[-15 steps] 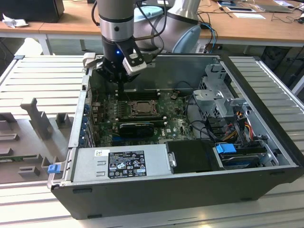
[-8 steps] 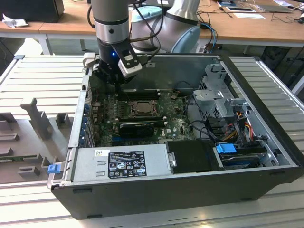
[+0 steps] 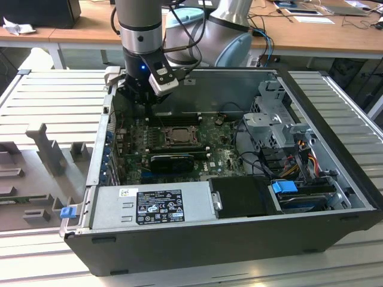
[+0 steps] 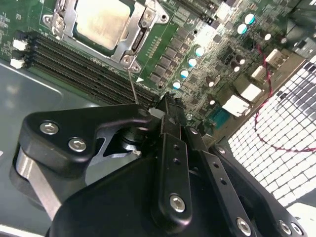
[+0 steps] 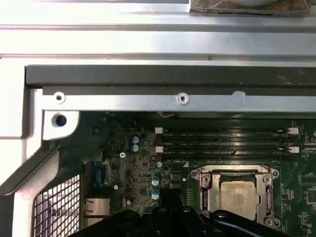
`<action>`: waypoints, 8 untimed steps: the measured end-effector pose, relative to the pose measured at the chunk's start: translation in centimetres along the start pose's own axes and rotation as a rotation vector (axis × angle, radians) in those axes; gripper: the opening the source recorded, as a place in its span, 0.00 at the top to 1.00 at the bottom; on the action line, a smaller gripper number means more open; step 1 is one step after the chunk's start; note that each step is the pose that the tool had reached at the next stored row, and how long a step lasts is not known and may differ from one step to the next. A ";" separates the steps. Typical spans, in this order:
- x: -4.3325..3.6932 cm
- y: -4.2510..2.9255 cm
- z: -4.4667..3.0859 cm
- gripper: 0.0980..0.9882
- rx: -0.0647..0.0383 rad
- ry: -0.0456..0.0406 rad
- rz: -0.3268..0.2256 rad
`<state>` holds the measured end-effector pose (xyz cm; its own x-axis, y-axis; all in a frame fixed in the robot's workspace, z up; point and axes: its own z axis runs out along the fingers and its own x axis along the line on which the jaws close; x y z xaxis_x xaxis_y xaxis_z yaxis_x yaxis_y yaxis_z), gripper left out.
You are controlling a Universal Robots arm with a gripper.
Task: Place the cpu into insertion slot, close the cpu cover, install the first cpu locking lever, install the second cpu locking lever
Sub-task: 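Install the first cpu locking lever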
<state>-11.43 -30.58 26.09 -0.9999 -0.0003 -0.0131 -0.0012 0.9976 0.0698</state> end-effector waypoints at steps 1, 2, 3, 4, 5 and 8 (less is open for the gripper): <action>0.00 0.15 0.03 0.99 0.000 0.0000 0.000; 0.00 0.28 0.06 0.99 0.000 0.0000 -0.001; 0.00 0.41 0.08 0.99 0.000 0.0000 -0.001; -0.01 0.53 0.10 0.99 0.000 0.0000 -0.001; 0.00 0.70 0.14 0.99 0.000 0.0001 -0.002; -0.01 1.08 0.20 0.99 0.000 0.0001 -0.002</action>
<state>-11.42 -29.48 25.97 -0.9999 -0.0028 -0.0132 -0.0037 0.9976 0.0698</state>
